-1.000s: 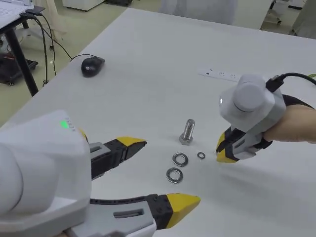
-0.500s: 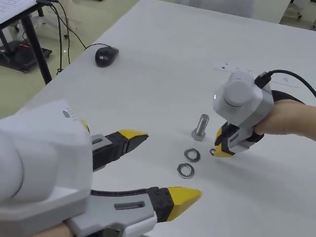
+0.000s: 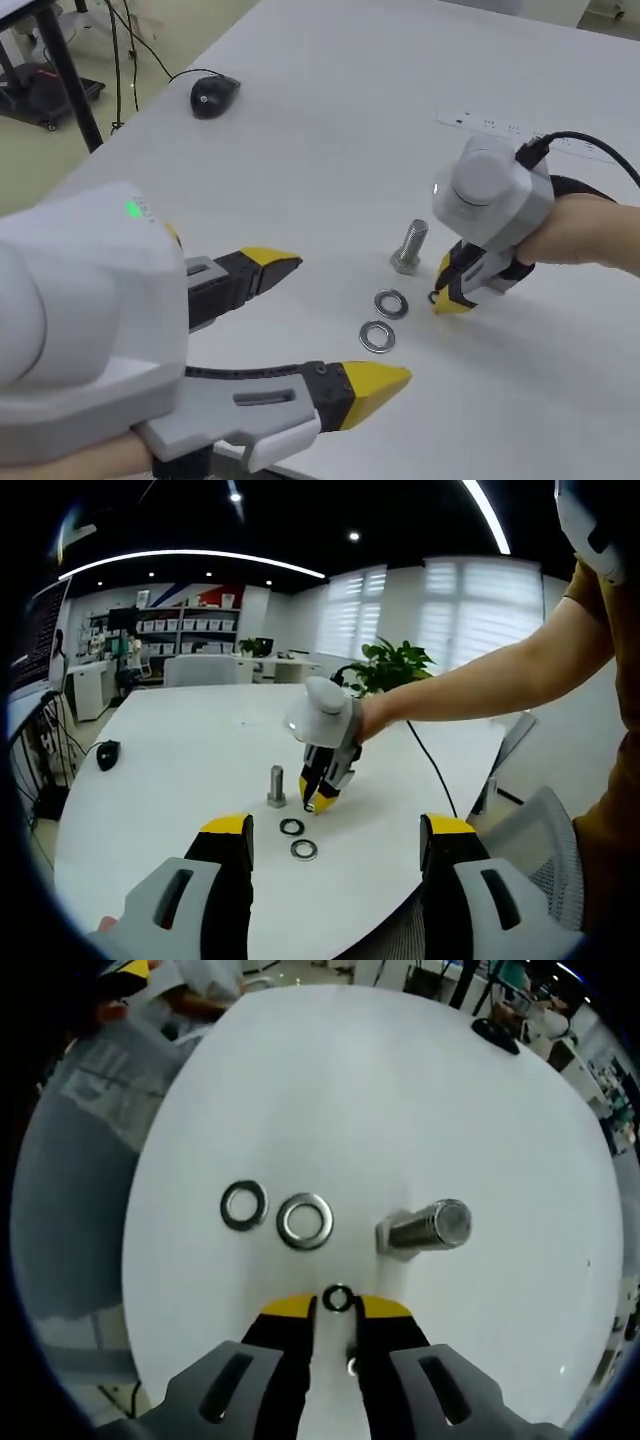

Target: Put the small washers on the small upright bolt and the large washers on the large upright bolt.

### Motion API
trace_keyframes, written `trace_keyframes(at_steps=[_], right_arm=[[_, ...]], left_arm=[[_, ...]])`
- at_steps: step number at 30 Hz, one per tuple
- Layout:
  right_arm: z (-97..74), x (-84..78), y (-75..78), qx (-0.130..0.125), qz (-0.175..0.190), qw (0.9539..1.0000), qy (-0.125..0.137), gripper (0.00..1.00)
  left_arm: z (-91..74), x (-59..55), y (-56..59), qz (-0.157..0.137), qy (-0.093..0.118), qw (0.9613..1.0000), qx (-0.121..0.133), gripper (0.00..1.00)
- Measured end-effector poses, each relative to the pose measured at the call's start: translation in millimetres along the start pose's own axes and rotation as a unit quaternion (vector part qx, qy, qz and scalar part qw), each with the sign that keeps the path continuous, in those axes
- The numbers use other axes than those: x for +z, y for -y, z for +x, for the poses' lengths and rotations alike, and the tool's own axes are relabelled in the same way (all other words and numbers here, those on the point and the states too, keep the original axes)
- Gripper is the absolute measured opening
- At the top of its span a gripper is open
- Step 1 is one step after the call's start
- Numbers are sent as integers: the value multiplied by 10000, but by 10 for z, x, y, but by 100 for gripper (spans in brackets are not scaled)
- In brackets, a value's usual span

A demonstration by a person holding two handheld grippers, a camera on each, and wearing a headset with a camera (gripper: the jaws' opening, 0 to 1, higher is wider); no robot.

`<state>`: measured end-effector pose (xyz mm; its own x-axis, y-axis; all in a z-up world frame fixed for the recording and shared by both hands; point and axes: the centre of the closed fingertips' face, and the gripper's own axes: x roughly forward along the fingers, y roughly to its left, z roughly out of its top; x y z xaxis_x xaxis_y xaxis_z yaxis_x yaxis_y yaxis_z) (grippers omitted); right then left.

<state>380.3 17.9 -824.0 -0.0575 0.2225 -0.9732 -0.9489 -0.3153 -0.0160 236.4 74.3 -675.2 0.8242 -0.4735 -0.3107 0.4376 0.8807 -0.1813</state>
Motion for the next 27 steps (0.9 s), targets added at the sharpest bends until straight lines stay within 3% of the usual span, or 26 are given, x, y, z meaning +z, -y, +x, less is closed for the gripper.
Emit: trace_keyframes(at_steps=[12, 20, 27], right_arm=[[4, 5, 28, -55, 95, 9999, 12, 12], [-153, 27, -127, -99, 118, 9998, 129, 12], [-267, -153, -243, -134, 234, 9995, 142, 12]], left_arm=[[9, 5, 21, 25, -11, 10000, -17, 67], [3, 0, 71, 66, -44, 10000, -45, 67], [25, 44, 135, 144, -6, 9998, -109, 67]])
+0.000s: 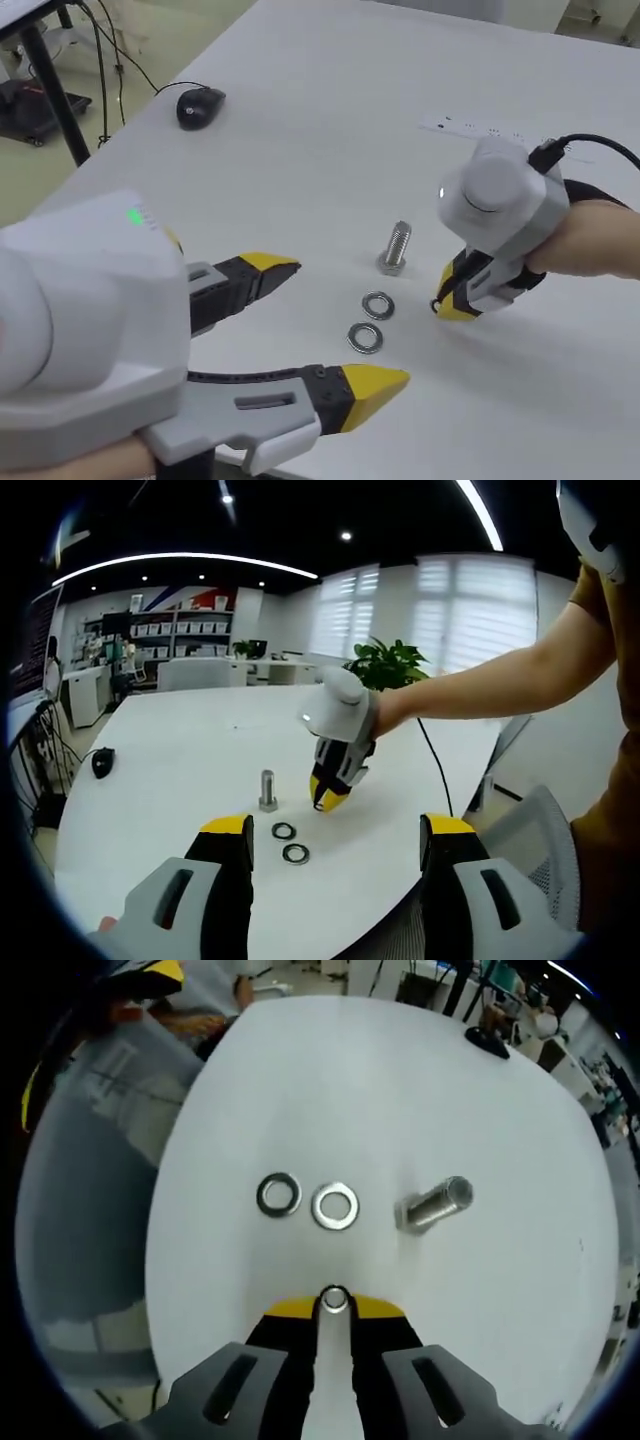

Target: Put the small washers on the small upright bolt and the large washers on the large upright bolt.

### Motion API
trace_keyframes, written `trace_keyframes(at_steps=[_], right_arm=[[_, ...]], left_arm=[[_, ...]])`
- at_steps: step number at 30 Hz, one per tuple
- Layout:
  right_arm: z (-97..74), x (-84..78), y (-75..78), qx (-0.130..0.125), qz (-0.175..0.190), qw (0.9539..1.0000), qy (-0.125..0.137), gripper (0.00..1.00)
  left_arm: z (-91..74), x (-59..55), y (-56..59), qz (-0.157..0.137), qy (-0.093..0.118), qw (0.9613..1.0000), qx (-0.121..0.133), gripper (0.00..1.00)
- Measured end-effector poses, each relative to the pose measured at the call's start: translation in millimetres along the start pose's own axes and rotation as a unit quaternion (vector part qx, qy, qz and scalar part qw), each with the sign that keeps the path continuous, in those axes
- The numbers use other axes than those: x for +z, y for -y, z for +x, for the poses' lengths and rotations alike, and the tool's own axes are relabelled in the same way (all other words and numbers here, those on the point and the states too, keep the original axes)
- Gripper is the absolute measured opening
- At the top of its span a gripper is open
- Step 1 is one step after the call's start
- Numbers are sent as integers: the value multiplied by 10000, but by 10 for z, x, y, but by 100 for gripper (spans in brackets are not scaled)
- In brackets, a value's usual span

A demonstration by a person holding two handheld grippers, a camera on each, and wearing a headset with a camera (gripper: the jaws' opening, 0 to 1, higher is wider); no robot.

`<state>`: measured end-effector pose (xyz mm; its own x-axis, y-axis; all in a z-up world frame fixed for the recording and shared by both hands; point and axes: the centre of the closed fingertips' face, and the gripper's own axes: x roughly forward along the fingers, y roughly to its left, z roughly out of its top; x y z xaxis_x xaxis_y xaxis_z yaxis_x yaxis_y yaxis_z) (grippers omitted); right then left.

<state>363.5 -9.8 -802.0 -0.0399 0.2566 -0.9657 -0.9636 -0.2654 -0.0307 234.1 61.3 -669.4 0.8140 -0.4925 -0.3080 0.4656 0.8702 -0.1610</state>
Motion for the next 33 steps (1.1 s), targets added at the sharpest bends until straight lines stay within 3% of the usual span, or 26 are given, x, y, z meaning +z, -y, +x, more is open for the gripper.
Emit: trace_keyframes(at_steps=[8, 17, 21, 33], right_arm=[[-285, -143, 55, -195, 258, 9995, 63, 12], [-500, -250, 228, -455, 381, 9982, 20, 12], [-527, -256, 359, -534, 343, 9980, 3, 12], [-471, -88, 436, -561, 161, 9983, -32, 12]], left_arm=[[52, -4, 45, 32, -32, 9999, -93, 66], [80, 55, 78, 92, 10, 9998, -168, 66], [86, 74, 76, 115, 12, 9998, -169, 66], [71, 82, 25, 128, -5, 9998, -123, 66]])
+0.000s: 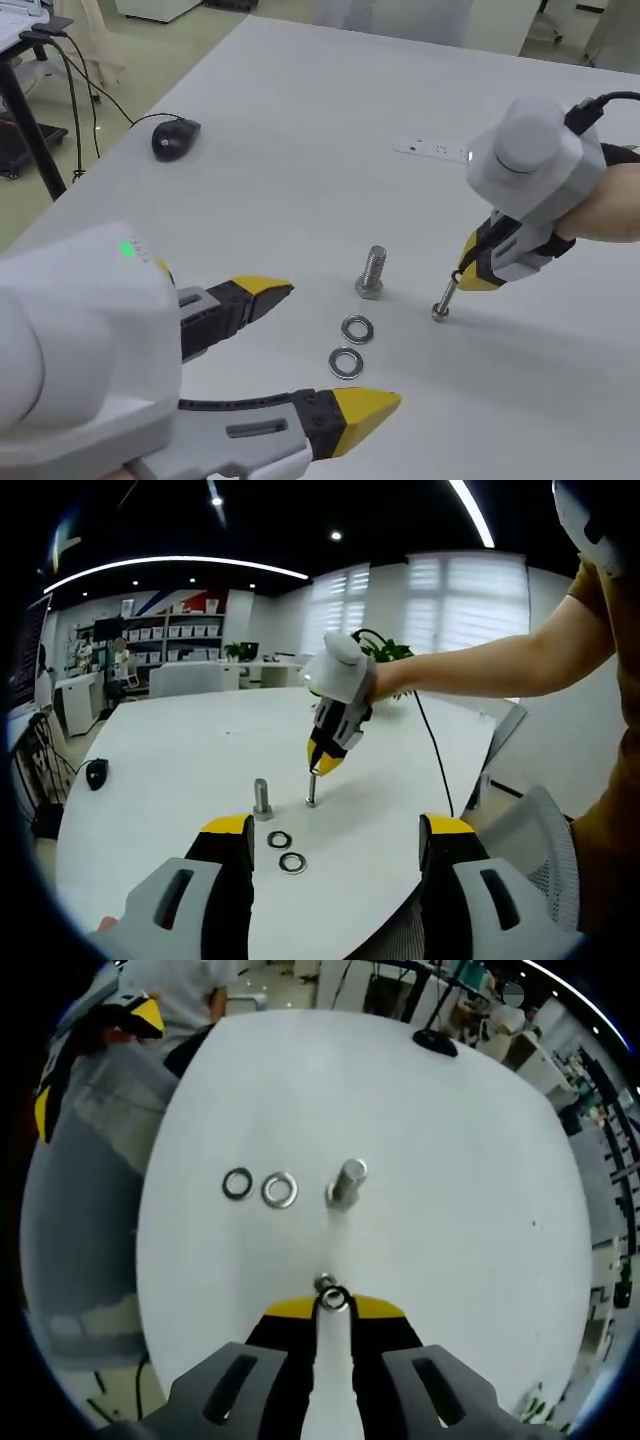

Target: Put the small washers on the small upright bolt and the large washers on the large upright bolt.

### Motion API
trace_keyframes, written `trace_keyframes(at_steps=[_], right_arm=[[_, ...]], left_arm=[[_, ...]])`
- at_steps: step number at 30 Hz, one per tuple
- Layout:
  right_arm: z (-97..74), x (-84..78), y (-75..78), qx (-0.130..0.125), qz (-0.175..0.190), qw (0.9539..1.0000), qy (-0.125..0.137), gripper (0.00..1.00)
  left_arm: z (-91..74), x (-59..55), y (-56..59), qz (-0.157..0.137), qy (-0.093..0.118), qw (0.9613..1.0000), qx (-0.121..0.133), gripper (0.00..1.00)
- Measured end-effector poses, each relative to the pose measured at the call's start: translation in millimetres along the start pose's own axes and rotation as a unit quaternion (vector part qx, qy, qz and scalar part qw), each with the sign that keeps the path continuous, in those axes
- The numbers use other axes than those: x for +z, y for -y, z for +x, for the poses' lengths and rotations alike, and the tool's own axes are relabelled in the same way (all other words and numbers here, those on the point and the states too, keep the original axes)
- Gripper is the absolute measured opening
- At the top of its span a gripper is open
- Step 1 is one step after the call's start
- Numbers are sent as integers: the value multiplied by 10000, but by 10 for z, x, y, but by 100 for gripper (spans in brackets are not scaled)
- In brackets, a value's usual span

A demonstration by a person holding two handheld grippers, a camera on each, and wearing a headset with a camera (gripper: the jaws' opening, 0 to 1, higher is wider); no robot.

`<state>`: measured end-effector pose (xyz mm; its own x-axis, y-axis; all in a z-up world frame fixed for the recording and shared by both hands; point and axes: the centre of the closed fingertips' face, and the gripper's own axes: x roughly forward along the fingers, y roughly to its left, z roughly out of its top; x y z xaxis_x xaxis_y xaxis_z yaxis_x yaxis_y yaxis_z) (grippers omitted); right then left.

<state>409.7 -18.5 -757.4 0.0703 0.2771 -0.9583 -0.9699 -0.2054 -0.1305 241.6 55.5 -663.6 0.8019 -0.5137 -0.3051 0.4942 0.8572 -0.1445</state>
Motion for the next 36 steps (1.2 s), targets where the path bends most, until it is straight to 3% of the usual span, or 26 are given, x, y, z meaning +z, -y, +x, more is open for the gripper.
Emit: trace_keyframes(at_steps=[17, 28, 36], right_arm=[[259, -56, -36, 124, -256, 9993, -259, 12], [474, -107, -59, 201, -348, 9989, -222, 13], [501, -132, -58, 211, -329, 9991, -166, 14]], left_arm=[[7, -42, -23, -104, -23, 9999, 33, 66], [13, -84, -33, -143, -91, 9998, 50, 66], [18, -113, -51, -184, -119, 9997, 79, 66]])
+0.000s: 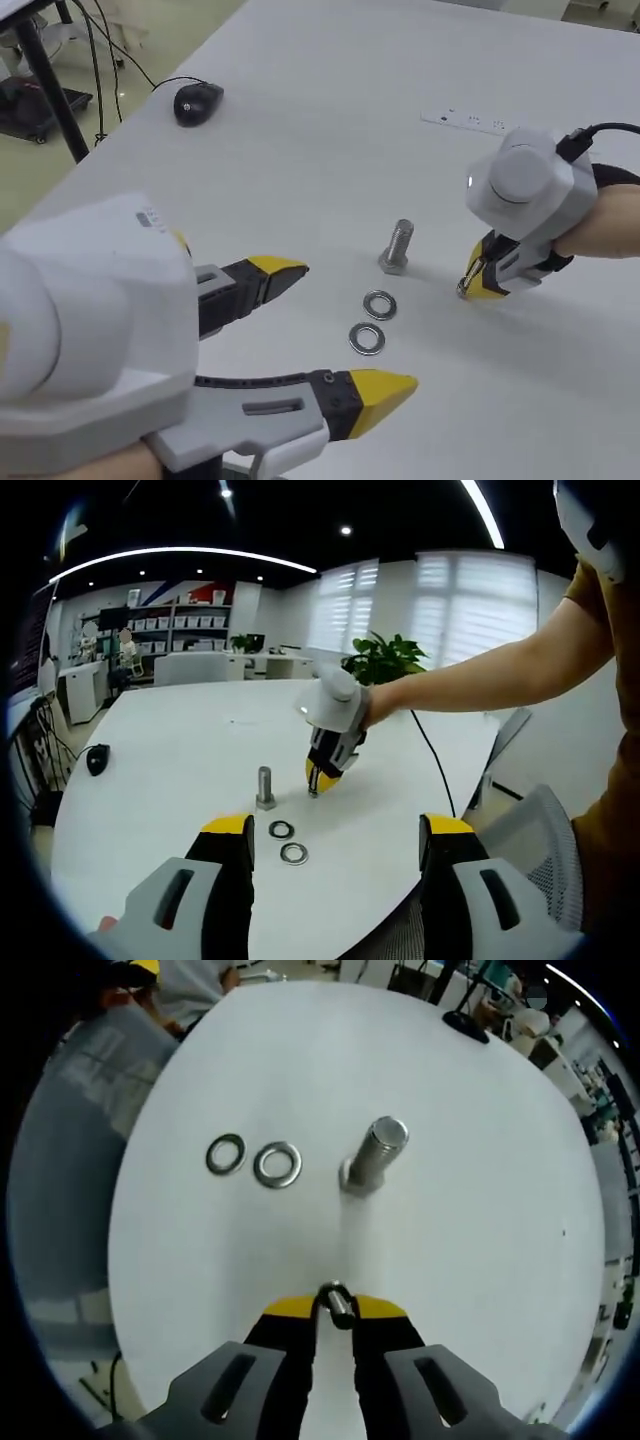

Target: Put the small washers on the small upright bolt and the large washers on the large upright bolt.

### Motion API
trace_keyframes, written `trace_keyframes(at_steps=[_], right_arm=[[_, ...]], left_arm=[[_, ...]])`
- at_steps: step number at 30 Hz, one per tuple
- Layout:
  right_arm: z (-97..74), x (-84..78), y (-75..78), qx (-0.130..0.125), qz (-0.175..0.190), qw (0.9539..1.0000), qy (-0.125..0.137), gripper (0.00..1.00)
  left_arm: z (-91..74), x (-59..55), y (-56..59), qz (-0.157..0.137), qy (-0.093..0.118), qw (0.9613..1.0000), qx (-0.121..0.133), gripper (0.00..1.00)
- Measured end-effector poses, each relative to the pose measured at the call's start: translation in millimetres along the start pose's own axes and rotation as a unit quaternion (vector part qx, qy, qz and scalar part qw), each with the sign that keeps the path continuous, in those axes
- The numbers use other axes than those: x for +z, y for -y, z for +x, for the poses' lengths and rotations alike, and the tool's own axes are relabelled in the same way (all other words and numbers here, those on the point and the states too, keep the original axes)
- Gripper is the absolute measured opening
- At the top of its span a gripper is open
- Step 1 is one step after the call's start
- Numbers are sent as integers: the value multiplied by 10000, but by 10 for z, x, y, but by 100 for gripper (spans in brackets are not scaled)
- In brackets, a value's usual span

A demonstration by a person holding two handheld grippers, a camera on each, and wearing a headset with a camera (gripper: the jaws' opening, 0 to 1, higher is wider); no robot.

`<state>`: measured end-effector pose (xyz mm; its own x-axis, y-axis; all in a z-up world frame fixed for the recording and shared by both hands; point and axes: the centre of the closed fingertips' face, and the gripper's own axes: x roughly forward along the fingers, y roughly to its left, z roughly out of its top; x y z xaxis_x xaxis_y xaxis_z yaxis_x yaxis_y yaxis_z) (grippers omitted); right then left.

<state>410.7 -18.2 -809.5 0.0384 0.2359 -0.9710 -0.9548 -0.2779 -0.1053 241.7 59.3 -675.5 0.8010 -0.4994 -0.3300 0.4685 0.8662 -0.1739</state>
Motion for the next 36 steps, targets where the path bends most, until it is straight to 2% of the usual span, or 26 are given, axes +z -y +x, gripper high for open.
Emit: trace_keyframes(at_steps=[2, 8, 10, 11, 14, 22, 26, 30, 35, 36], right_arm=[[10, -37, 43, -14, -3, 10000, 23, 15], [-35, -56, 1, -33, 58, 10000, 50, 17], [-60, -75, 29, -55, 97, 9999, 113, 17], [-85, -51, -1, -12, 172, 9996, 202, 18], [-132, -83, -29, -75, 212, 9996, 195, 18], [-245, -88, -237, -65, 440, 9984, 346, 18], [-253, -87, -356, -24, 455, 9984, 334, 18], [-244, -44, -470, 48, 461, 9983, 365, 18], [-214, 81, -606, 133, 419, 9979, 466, 18], [-203, 120, -653, 216, 436, 9976, 493, 19]], left_arm=[[5, -3, -2, -7, -4, 10000, -1, 66], [5, 2, -10, 4, 0, 10000, 13, 66], [3, -8, -13, -3, -24, 10000, 15, 66], [1, -10, -9, 5, -27, 10000, 11, 66], [-1, -7, 2, 22, -20, 10000, 0, 66], [-17, 27, 77, 111, 5, 9999, -69, 66], [-30, 46, 109, 168, 33, 9998, -92, 66], [-59, 51, 142, 242, 21, 9997, -94, 66], [-96, 50, 167, 353, -3, 9993, -79, 66], [-105, 46, 171, 377, -12, 9993, -71, 66]])
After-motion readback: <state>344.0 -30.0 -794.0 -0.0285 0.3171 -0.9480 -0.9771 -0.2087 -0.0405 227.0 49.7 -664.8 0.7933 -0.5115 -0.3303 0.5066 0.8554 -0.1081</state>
